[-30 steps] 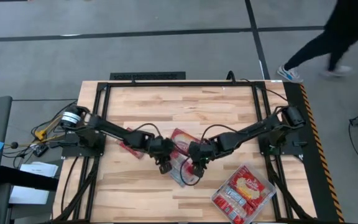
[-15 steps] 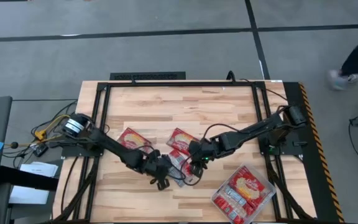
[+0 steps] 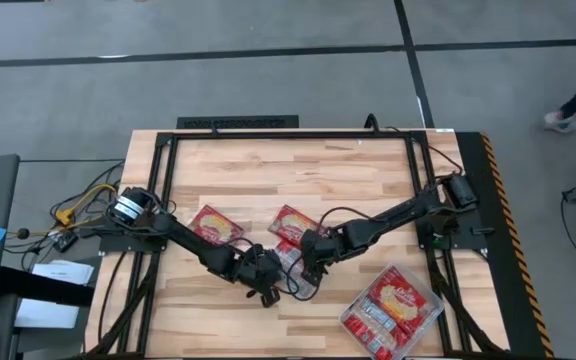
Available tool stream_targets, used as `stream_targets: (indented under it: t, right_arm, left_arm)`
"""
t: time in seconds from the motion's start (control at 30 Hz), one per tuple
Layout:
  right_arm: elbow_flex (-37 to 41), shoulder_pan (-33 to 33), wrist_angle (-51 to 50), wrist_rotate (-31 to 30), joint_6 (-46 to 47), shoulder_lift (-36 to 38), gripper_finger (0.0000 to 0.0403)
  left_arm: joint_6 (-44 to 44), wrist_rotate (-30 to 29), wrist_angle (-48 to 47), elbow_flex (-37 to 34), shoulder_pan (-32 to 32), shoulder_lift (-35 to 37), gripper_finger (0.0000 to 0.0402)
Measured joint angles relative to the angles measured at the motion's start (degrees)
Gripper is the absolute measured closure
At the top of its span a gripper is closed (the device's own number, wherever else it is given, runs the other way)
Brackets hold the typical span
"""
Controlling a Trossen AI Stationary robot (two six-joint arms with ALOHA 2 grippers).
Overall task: Sort popcorn bags into baskets
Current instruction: Put the red popcorn bag into the transparent bin
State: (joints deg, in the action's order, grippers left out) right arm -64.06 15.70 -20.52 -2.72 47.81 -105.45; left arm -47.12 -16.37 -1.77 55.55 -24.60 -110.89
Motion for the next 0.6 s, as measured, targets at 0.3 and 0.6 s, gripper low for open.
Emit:
stream_targets:
  t: [0.3,0.6]
  right_arm:
    - [0.1,-0.6,-0.9,0.8,-2.0,-2.2,0.0148]
    - [0.1,-3.2,3.1,9.8,-6.3,-2.7,0.0147]
  left_arm:
    - [-0.9,1.5,-0.4,0.0,-0.1,-0.2,0.0401]
    - [-0.7,2.1,0.0,-0.2,0.3,-0.2,0.0401]
